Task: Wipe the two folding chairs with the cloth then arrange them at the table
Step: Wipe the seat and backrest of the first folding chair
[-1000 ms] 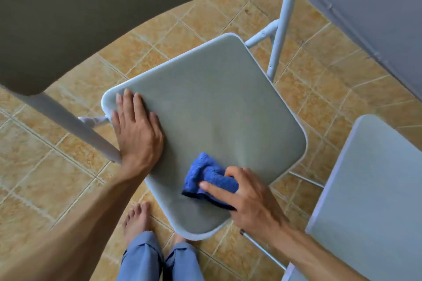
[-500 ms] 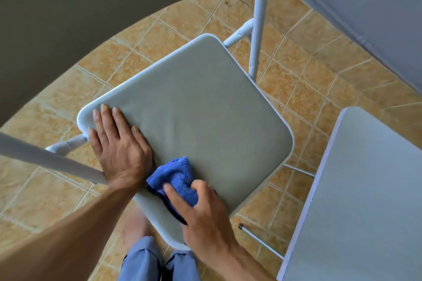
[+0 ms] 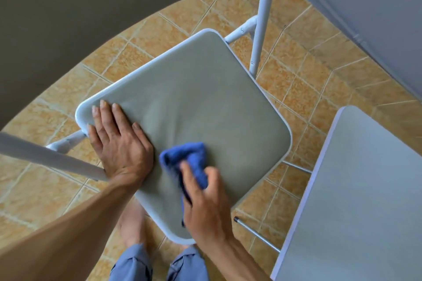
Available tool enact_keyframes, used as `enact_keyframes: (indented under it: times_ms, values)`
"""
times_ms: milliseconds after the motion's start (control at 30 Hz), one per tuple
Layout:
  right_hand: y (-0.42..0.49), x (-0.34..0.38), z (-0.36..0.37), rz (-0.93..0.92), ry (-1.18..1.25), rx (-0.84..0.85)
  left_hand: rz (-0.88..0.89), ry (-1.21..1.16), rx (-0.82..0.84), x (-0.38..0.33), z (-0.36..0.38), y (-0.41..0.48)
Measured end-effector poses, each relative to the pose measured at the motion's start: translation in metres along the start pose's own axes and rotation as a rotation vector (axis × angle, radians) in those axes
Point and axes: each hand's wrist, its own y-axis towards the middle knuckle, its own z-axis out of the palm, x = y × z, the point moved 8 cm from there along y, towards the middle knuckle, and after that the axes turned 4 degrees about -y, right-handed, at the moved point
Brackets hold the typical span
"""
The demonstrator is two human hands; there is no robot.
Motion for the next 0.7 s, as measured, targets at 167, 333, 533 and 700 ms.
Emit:
enact_keyframes:
  times_ms: [167, 333, 533, 700]
  values:
    - [0.040, -0.081, -0.041, -0.219, -0.180, 0.071, -0.007, -0.022, 0.028, -0.003, 0.000, 0.001]
    - [0.107, -0.180, -0.094, 0.396, -0.130, -0.095, -0.009, -0.022, 0.023, 0.000, -0.001, 0.001]
    - [0.107, -0.150, -0.118, 0.296, 0.177, -0.055, -0.003, -0.022, 0.020, -0.002, -0.001, 0.001]
    - [0.099, -0.117, -0.060, -0.009, -0.351, 0.103, -0.005, -0.019, 0.016, -0.003, -0.001, 0.000]
